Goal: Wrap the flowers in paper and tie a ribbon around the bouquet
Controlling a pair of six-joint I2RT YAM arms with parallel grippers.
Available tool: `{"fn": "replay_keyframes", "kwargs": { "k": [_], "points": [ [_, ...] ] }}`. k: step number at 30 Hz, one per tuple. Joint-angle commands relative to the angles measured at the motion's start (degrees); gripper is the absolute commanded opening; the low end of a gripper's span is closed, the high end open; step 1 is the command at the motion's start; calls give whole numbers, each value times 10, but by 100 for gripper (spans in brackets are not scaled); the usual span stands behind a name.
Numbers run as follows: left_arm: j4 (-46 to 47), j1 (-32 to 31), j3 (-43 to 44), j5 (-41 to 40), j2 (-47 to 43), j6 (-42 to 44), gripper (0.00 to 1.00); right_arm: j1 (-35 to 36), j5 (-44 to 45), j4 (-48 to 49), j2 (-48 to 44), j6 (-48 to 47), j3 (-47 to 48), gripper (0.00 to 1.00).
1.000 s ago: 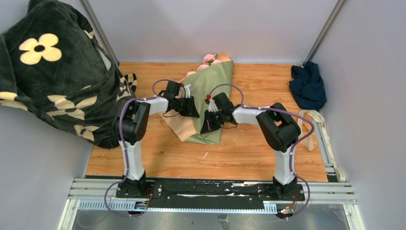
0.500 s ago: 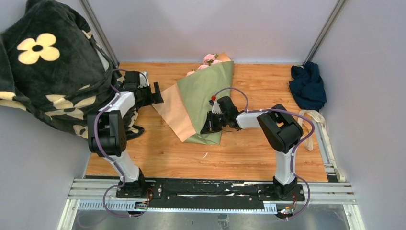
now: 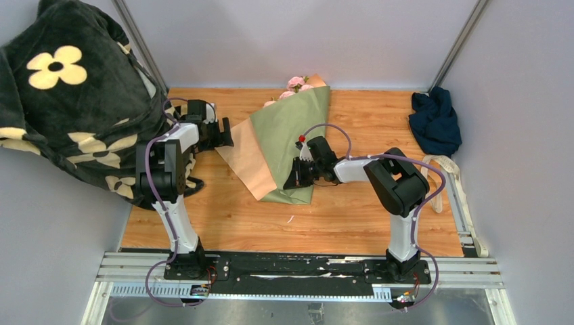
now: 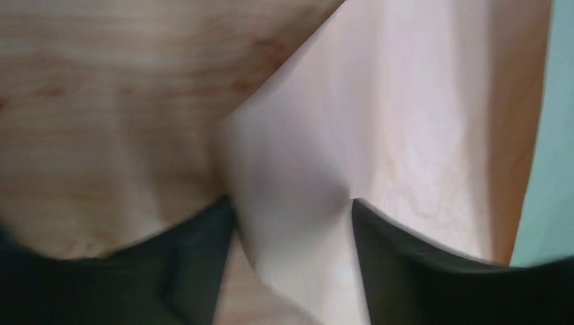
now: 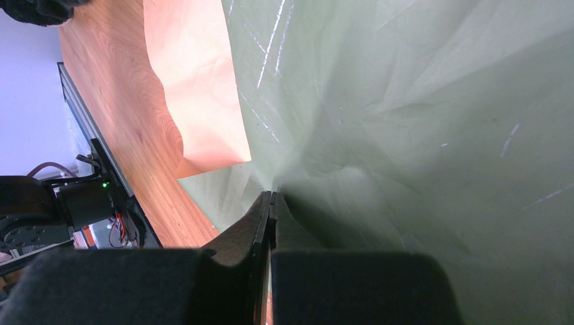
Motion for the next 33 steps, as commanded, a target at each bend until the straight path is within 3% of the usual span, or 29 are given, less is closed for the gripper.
{"fn": "replay_keyframes", "kwargs": {
  "k": [1, 4, 5, 11, 19, 25, 33],
  "points": [
    [-7, -3, 4, 106, 58, -20, 51, 10, 80, -104, 33, -40, -37, 0],
    [-1, -3, 4, 122, 42, -13, 7, 9, 81, -107, 31, -41, -37, 0],
    [-3, -3, 3, 127, 34, -13, 0, 9, 81, -108, 30, -43, -36, 0],
    [20, -13, -29, 213, -89, -31, 0, 9, 77, -105, 32, -44, -36, 0],
    [-10, -163, 3, 305, -165, -38, 0, 8, 55, -77, 26, -38, -46, 0],
    [37, -278, 104, 287, -56, -77, 0, 10, 48, -6, -20, -22, -81, 0],
    [11, -315, 261, 213, 128, -58, 0, 38, 95, 114, -109, 19, -152, 0]
  ]
}}
